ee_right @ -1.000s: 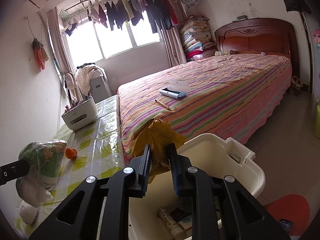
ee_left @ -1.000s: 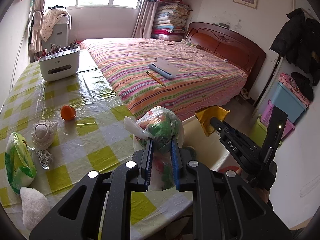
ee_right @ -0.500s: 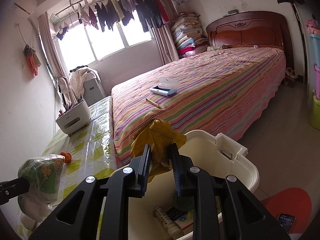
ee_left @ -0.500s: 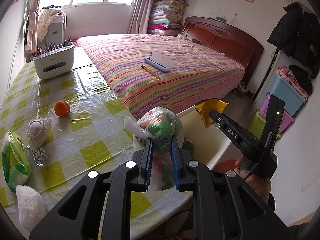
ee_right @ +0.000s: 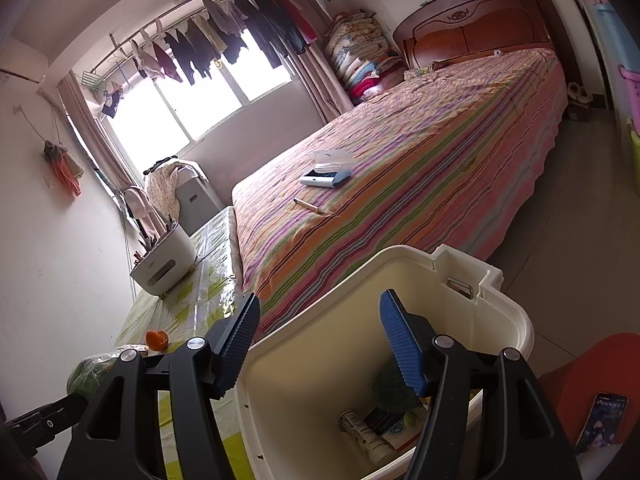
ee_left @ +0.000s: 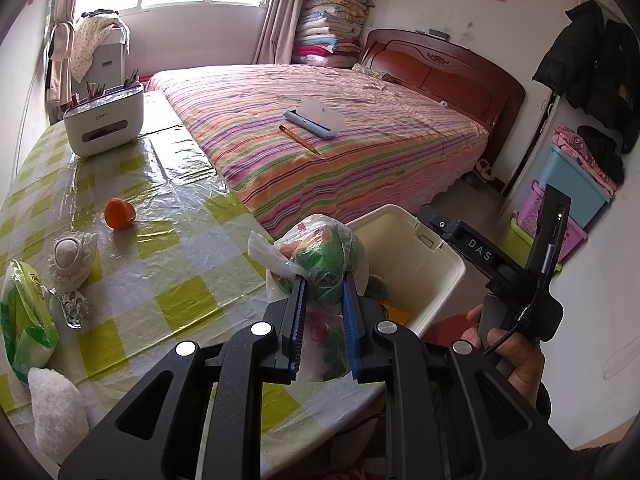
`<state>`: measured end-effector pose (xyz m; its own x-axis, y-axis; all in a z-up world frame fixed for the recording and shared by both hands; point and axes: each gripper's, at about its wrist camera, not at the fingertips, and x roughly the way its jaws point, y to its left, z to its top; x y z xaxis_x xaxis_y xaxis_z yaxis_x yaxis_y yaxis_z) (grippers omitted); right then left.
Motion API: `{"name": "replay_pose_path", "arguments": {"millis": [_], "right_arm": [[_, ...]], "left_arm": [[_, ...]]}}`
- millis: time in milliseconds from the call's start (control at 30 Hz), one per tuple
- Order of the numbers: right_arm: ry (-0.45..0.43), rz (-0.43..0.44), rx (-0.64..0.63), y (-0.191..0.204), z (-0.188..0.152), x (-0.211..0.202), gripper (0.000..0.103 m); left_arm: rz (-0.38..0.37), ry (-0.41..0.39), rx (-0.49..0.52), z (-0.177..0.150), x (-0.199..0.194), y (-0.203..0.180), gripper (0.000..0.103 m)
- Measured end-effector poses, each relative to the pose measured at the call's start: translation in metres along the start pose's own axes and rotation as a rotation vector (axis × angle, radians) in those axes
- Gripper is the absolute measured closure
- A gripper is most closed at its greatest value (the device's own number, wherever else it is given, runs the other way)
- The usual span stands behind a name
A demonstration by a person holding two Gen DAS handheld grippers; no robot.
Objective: Collect trash
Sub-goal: 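Open the right tool over the basket while the left tool releases the vegetable bag into it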
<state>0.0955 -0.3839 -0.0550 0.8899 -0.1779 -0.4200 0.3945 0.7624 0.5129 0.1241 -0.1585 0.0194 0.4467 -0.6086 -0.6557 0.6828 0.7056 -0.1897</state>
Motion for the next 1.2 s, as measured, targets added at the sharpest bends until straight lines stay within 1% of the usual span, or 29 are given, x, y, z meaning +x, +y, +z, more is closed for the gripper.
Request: {"name": "replay_pose_path", "arguments": {"millis": [300, 500, 633, 767, 967, 1200], "right_arm": [[-0.071, 0.014, 0.066, -0.008, 0.005, -0.014, 0.041], [-0.136, 0.032, 0.101, -0.014, 0.008, -0.028, 0.041], [-0.183, 0.041, 0.138, -0.021, 0.01, -0.039, 0.04], [-0.221, 0.051, 0.164, -0.026, 0.013, -0.046, 0.036], [-0.224, 0.064, 0.183, -0.031, 0.014, -0.048, 0.035], [-0.221, 0.073, 0.189, -0.032, 0.014, -0.049, 0.035]], "left_arm": [[0.001, 0.042, 0.0, 0.003, 0.021, -0.007, 0.086], [0.004, 0.078, 0.012, 0.016, 0.044, -0.016, 0.086], [0.001, 0.108, 0.033, 0.026, 0.063, -0.028, 0.086], [-0.001, 0.134, 0.057, 0.036, 0.082, -0.044, 0.086], [0.0, 0.168, 0.096, 0.049, 0.108, -0.065, 0.086], [0.005, 0.2, 0.143, 0.057, 0.134, -0.088, 0.086]]}}
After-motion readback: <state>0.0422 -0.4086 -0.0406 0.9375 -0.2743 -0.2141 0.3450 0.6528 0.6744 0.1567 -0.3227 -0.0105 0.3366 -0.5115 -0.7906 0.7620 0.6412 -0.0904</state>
